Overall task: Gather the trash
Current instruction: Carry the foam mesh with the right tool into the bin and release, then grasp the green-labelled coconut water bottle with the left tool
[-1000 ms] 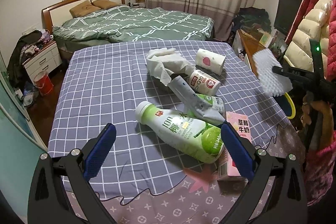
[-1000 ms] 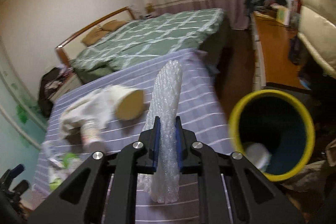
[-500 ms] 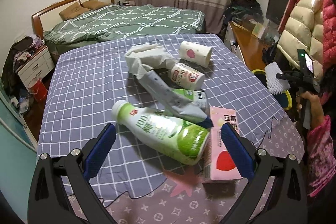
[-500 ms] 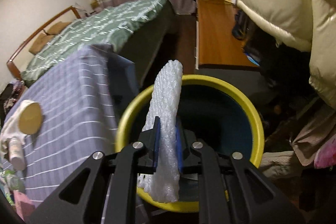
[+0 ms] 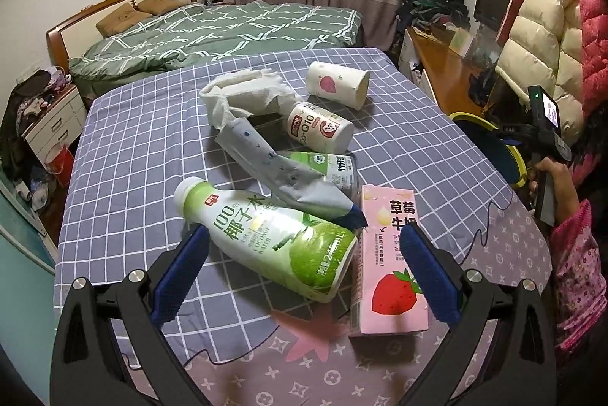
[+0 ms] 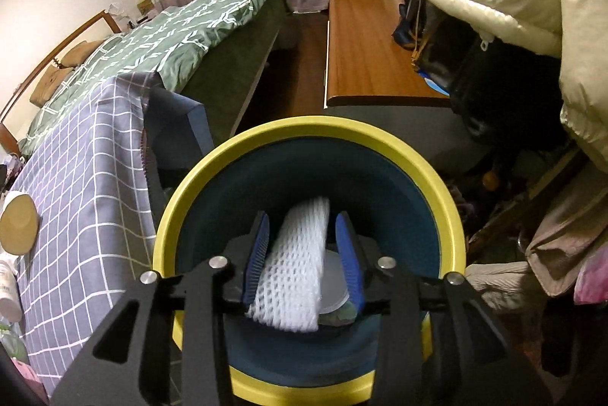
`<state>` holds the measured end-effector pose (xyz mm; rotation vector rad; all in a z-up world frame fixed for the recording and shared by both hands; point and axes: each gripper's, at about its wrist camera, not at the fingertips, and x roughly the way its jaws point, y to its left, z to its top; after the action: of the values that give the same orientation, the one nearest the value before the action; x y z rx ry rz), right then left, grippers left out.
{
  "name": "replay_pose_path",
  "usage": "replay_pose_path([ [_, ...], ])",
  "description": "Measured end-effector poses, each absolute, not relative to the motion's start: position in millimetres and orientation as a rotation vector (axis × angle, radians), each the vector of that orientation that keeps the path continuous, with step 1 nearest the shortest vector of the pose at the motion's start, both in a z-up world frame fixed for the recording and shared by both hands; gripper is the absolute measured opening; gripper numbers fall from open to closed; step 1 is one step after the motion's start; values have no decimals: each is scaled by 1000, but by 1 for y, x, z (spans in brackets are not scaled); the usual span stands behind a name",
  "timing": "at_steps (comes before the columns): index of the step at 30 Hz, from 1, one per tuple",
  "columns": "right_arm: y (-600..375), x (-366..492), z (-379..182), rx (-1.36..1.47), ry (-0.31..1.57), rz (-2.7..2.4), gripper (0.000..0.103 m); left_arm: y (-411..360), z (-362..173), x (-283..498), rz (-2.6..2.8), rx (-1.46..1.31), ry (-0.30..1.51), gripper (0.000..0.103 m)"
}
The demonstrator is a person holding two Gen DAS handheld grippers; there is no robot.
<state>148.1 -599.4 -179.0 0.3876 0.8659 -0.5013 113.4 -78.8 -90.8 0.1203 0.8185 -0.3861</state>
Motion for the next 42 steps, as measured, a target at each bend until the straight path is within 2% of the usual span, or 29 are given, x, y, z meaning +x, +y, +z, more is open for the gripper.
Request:
replay_pose_path([
  [19,-588,154,-179,372,874,-468,37,-75,-121,134,-317,117,911,98],
  [36,-587,155,-179,367,873,-457,37,-5,-135,143,-81,153,950,98],
  [42,-582,158,-180,359,879,-457,37,-16,-130,129,-210,109,919,98],
])
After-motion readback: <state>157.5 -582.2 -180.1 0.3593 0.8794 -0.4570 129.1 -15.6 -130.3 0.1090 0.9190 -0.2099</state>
